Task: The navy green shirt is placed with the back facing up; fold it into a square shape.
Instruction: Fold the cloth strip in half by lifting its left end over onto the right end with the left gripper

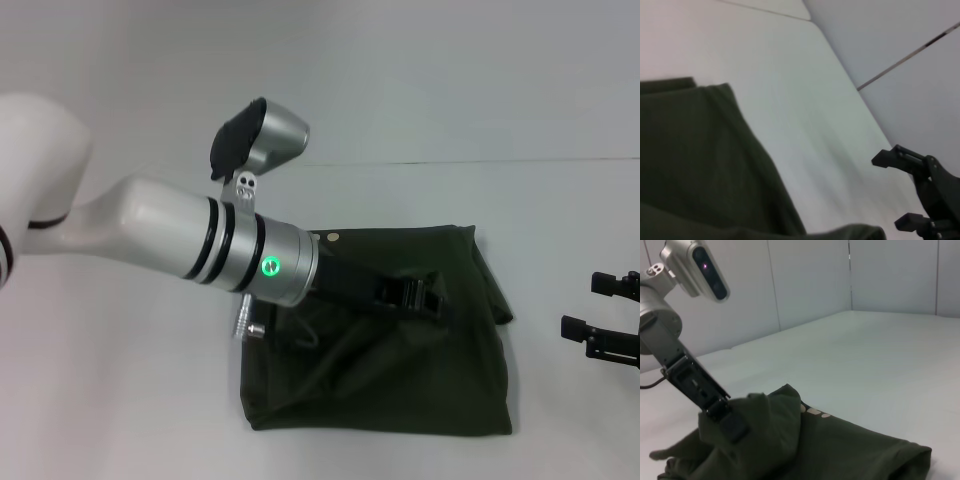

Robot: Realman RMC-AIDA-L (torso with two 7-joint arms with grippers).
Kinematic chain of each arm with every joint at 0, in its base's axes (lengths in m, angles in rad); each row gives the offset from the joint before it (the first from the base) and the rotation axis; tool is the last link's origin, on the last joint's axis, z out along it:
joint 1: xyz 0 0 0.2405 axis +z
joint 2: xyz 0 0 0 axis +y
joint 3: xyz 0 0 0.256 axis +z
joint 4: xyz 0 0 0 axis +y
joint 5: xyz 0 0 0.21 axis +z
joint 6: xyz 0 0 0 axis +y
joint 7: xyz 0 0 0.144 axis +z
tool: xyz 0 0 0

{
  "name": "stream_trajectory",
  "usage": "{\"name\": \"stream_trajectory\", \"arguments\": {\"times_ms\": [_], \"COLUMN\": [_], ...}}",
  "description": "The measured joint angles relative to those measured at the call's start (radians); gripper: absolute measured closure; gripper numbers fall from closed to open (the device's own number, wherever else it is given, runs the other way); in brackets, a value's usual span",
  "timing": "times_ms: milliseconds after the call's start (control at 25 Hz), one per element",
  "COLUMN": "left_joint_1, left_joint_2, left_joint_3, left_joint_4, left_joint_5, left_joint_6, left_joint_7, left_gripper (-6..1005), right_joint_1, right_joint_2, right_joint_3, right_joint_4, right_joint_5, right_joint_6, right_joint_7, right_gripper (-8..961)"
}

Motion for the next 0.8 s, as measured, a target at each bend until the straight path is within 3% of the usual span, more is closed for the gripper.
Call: {"name": "stream_trajectory", "arguments": {"times_ms": [80,160,320,520,600,800], "left_joint_1": [-0.001,-0.003,-0.014,-0.022,-0.004,0.099], "left_joint_2": [-0.001,-0.004,-0.009,-0.002,0.002,0.017], "left_joint_3": [0.0,0.0,0.0,-0.013,-0.028,-0.164], "left_joint_4": [-0.025,-0.05,-0.079,-0.048,-0.002,0.111], "left_joint_5": [-0.003,-0.005,-0.007,-0.008,-0.009,-0.055], "left_joint_6": [-0.02,-0.041,-0.058,-0.006,0.026,0.12], "left_joint_7": [0.0,0.0,-0.018,-0.039,-0.053,-0.059], "left_gripper": [967,863,785,688,649,453], "right_joint_1": [0.0,0.001,0.002,0.005,0.006,0.007], "right_joint_2": [0.0,0.0,0.0,0.0,0.0,0.0], "right_joint_3": [-0.001,-0.002,-0.002,-0.003,-0.002,0.003], "right_joint_4": [0.0,0.0,0.0,0.0,0.0,-0.004], "right_joint_5": [0.0,0.0,0.0,0.0,0.0,0.0], "right_joint_6": [0.004,0.005,0.007,0.016,0.018,0.019], "right_joint_7": [0.0,0.0,0.001,0.006,0.011,0.014], "right_gripper": [63,63,63,63,63,63]}}
